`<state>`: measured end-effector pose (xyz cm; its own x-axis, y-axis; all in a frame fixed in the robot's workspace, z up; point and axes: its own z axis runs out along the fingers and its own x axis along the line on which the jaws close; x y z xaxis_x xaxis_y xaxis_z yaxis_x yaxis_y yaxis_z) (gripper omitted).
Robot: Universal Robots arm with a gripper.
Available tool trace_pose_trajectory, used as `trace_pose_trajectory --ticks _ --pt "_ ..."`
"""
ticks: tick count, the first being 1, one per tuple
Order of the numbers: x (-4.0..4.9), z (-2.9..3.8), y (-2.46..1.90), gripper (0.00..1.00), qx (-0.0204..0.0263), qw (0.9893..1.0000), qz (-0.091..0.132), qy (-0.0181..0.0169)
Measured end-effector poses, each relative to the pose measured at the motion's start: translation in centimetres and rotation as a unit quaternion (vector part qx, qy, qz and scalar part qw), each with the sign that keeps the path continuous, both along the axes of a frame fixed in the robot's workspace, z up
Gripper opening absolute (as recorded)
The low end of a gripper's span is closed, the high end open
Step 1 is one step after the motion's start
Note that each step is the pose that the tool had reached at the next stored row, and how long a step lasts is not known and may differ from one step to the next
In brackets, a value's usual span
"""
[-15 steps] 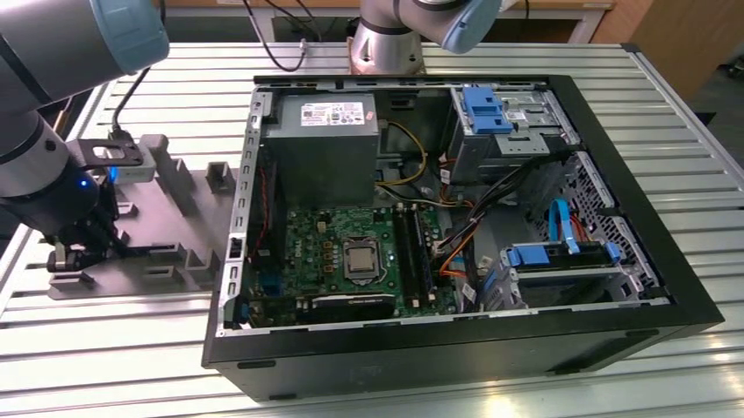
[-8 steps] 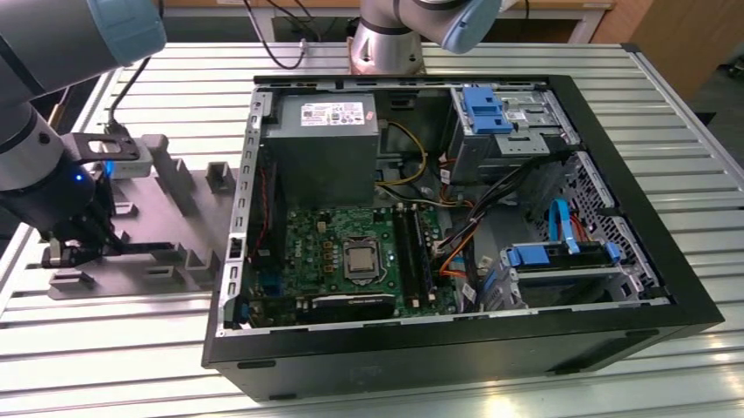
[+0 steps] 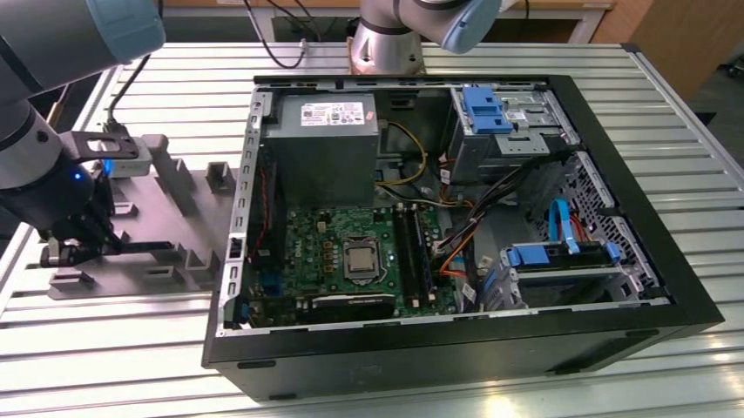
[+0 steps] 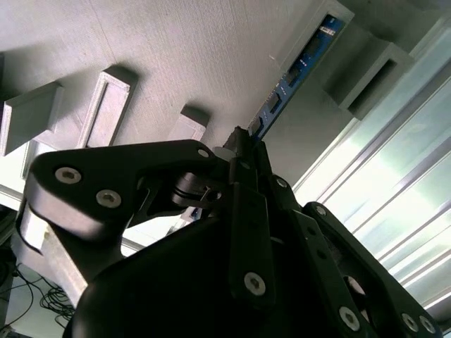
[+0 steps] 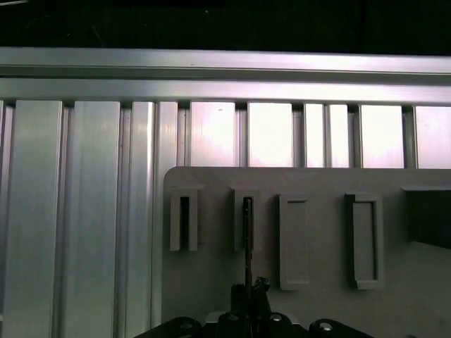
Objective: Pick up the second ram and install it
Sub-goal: 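Pick up the second ram and move it above second insertion slot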
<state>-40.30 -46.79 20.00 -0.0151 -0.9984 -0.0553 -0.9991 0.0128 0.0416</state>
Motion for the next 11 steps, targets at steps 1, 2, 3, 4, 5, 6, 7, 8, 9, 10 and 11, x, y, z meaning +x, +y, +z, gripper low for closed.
trace_pose_trajectory --ticks 1,2,3,4,5,6,7,8,9,10,11 --pt "0.00 0.05 0.00 0.14 -0.0001 1.0000 0.000 0.0001" --pt "0.00 0.11 0.00 0.14 -0.0001 1.0000 0.000 0.0001" --pt "0.00 0.16 0.00 0.14 0.0000 1.0000 0.000 0.0000" --pt "0.00 0.22 0.00 0.14 0.0000 1.0000 0.000 0.0000" --pt "0.00 0.27 0.00 0.14 0.0000 1.0000 0.000 0.0000" --pt "0.00 0.31 0.00 0.14 0.0000 1.0000 0.000 0.0000" --pt "0.00 0.35 0.00 0.14 0.0000 1.0000 0.000 -0.0001" --pt "0.00 0.39 0.00 0.14 0.0000 1.0000 0.000 -0.0001" --pt "0.00 0.43 0.00 0.14 0.0000 1.0000 0.000 0.0000" --pt "0.00 0.47 0.00 0.14 0.0001 1.0000 0.000 -0.0001" --pt "0.00 0.50 0.00 0.14 0.0001 1.0000 0.000 -0.0001"
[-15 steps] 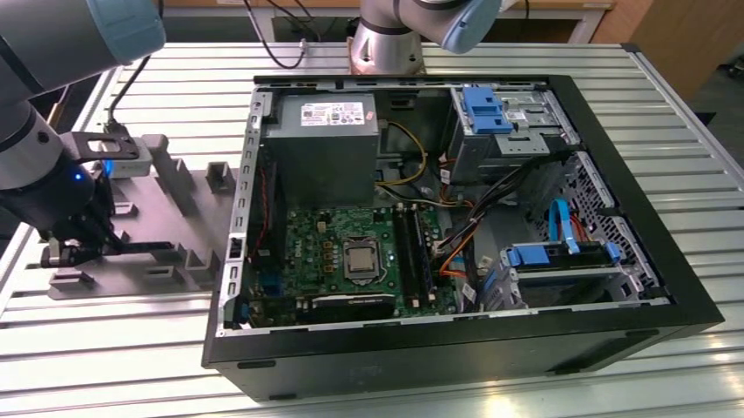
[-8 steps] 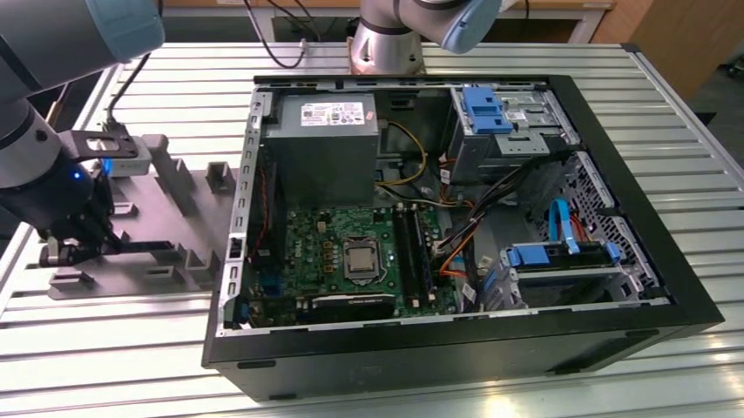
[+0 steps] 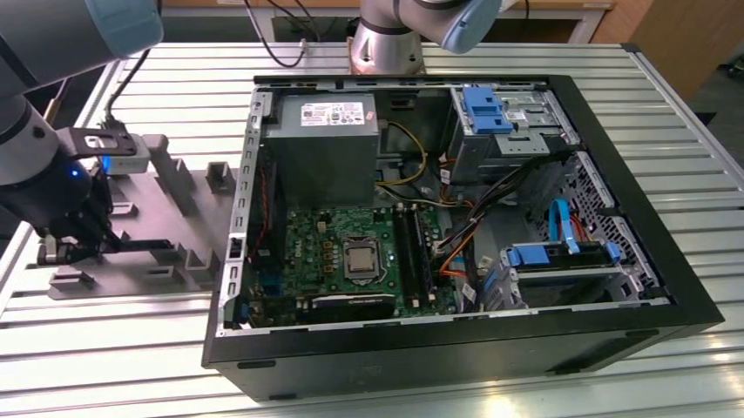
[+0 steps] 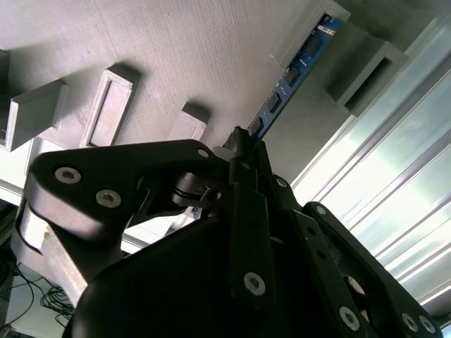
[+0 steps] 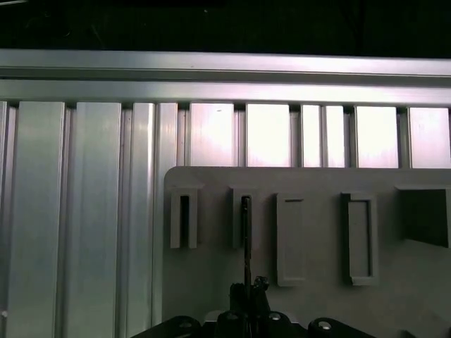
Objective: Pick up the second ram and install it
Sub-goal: 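Pick up the second ram and move it above second insertion slot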
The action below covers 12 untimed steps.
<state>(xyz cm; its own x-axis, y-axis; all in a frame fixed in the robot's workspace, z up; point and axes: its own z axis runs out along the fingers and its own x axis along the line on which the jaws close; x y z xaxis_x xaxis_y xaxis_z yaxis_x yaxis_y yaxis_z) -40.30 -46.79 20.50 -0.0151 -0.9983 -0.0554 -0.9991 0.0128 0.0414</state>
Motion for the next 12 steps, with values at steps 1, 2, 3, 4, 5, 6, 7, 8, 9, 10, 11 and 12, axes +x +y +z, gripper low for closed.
trace_pose_trajectory --ticks 1,2,3,4,5,6,7,8,9,10,11,12 --pt "0.00 0.04 0.00 0.14 -0.0001 1.0000 0.000 0.0001" --pt "0.00 0.08 0.00 0.14 0.0000 1.0000 0.000 0.0000" --pt "0.00 0.11 0.00 0.14 0.0000 1.0000 0.000 0.0000" --pt "0.00 0.16 0.00 0.14 0.0000 1.0000 0.000 0.0001" --pt "0.00 0.20 0.00 0.14 -0.0001 1.0000 0.000 0.0001" --pt "0.00 0.24 0.00 0.14 0.0000 1.0000 0.000 0.0001" --pt "0.00 0.26 0.00 0.14 0.0000 1.0000 0.000 0.0000" --pt "0.00 0.30 0.00 0.14 0.0000 1.0000 0.000 0.0000" --pt "0.00 0.33 0.00 0.14 0.0000 1.0000 0.000 0.0001" --pt "0.00 0.37 0.00 0.14 -0.0001 1.0000 0.000 0.0001" --pt "0.00 0.39 0.00 0.14 0.0000 1.0000 0.000 0.0001" --pt "0.00 0.42 0.00 0.14 0.0000 1.0000 0.000 0.0000"
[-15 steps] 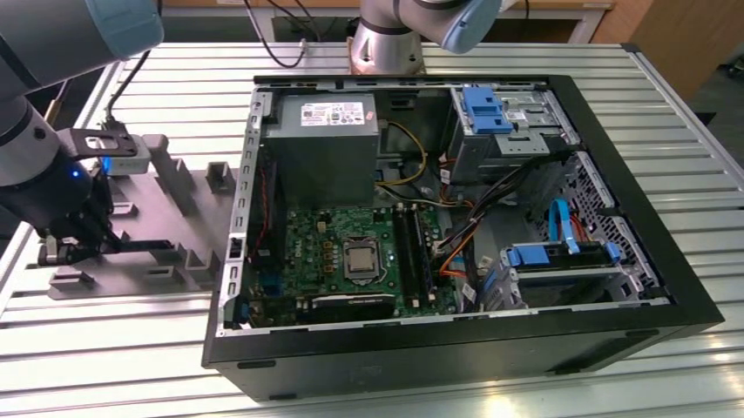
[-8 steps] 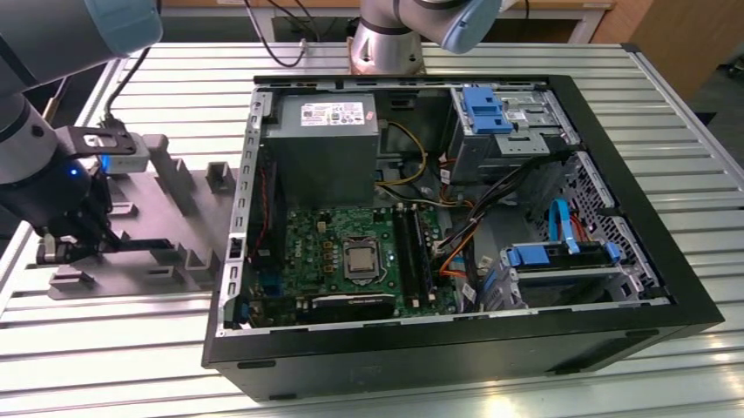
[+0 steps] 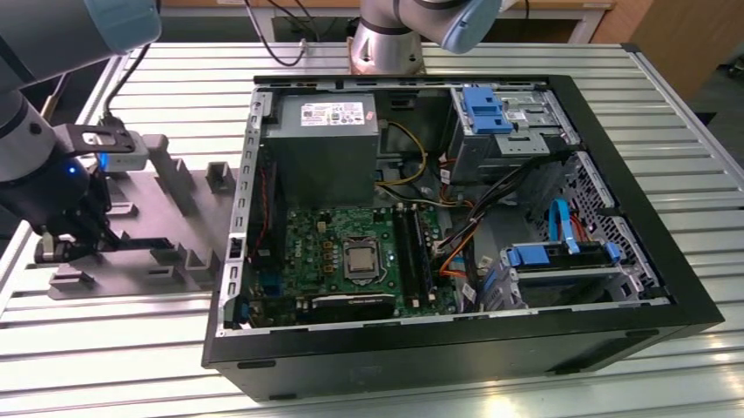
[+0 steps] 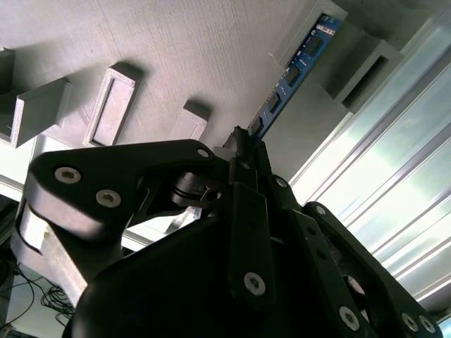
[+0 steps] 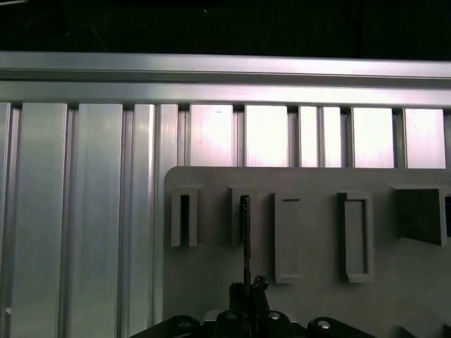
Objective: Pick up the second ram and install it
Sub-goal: 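Pick up the second ram and move it above second insertion slot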
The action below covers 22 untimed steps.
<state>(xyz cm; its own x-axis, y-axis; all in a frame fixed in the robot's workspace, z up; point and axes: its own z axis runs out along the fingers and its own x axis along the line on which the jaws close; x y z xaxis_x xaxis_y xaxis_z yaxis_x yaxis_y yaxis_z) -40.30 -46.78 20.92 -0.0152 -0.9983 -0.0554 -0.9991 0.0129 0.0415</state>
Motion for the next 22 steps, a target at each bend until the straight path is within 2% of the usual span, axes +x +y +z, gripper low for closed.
trace_pose_trajectory --ticks 22 --pt "0.00 0.91 0.00 0.14 0.0000 1.0000 0.000 0.0000"
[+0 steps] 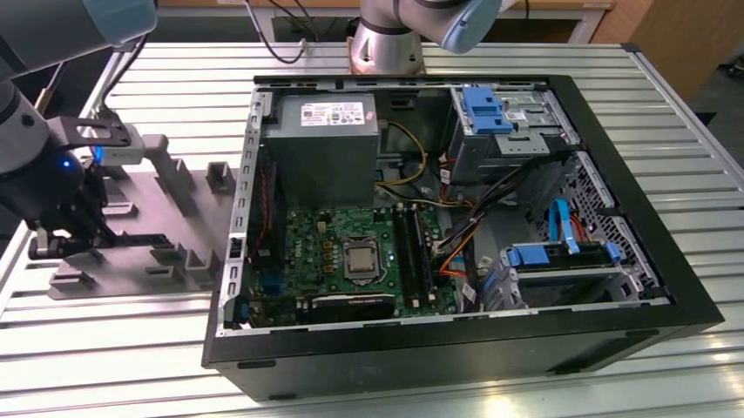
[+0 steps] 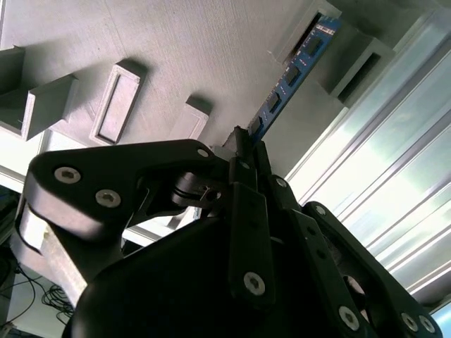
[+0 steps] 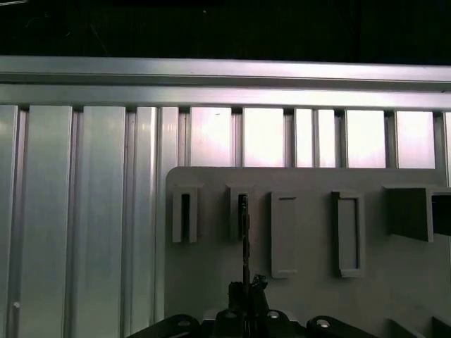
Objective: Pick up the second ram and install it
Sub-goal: 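Pick up the second ram and move it above second insertion slot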
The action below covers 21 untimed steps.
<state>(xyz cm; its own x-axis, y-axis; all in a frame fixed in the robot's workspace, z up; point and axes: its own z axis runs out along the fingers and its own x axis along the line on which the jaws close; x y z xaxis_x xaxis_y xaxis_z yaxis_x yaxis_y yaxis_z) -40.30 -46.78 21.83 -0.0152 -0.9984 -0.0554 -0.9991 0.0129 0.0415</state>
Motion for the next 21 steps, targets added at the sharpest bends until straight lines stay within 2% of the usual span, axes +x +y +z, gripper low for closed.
trace_pose_trajectory --ticks 5,6,21 --pt "0.00 0.20 0.00 0.14 0.0000 1.0000 0.000 0.0000" --pt "0.00 0.42 0.00 0.14 0.0000 1.0000 0.000 0.0000" --pt "0.00 0.98 0.00 0.14 0.0000 1.0000 0.000 0.0000"
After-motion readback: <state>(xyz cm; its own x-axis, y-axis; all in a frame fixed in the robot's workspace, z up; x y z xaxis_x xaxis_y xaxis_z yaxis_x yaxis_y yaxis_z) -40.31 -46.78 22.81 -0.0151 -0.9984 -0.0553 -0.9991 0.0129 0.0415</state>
